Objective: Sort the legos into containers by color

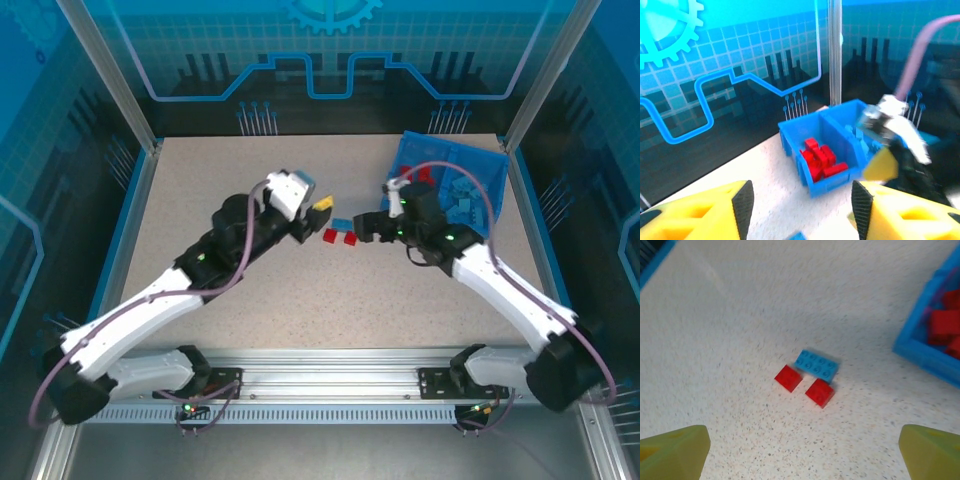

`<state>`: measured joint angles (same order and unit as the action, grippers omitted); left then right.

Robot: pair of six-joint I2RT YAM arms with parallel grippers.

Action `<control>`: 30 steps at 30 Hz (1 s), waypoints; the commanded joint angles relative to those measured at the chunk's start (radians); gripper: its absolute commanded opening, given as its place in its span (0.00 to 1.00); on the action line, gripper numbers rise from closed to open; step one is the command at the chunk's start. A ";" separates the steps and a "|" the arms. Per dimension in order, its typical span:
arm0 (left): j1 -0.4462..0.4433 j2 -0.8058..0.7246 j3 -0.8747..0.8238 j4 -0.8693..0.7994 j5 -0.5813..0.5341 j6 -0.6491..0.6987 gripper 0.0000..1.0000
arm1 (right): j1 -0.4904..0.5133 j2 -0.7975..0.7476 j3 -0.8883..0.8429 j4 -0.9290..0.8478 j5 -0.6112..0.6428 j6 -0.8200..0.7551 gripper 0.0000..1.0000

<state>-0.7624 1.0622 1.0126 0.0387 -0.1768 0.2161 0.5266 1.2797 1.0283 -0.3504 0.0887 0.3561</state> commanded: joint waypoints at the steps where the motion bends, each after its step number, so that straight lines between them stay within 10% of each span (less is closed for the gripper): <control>1: -0.006 -0.105 -0.073 -0.191 0.079 0.239 0.66 | 0.035 0.139 0.074 -0.042 0.002 -0.030 0.96; 5: -0.005 -0.208 -0.191 -0.281 0.203 0.491 0.91 | 0.038 0.303 0.143 -0.068 -0.028 0.083 0.95; 10: -0.005 -0.267 -0.391 -0.169 0.250 0.734 0.99 | 0.037 0.474 0.214 -0.079 -0.012 0.227 0.92; 30: 0.071 -0.228 -0.418 -0.207 0.433 0.741 0.99 | 0.031 0.748 0.293 -0.015 0.099 0.348 0.68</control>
<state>-0.7017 0.8318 0.5880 -0.1864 0.1822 0.9600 0.5560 1.9839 1.3052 -0.3985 0.1696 0.6888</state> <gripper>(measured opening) 0.987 0.683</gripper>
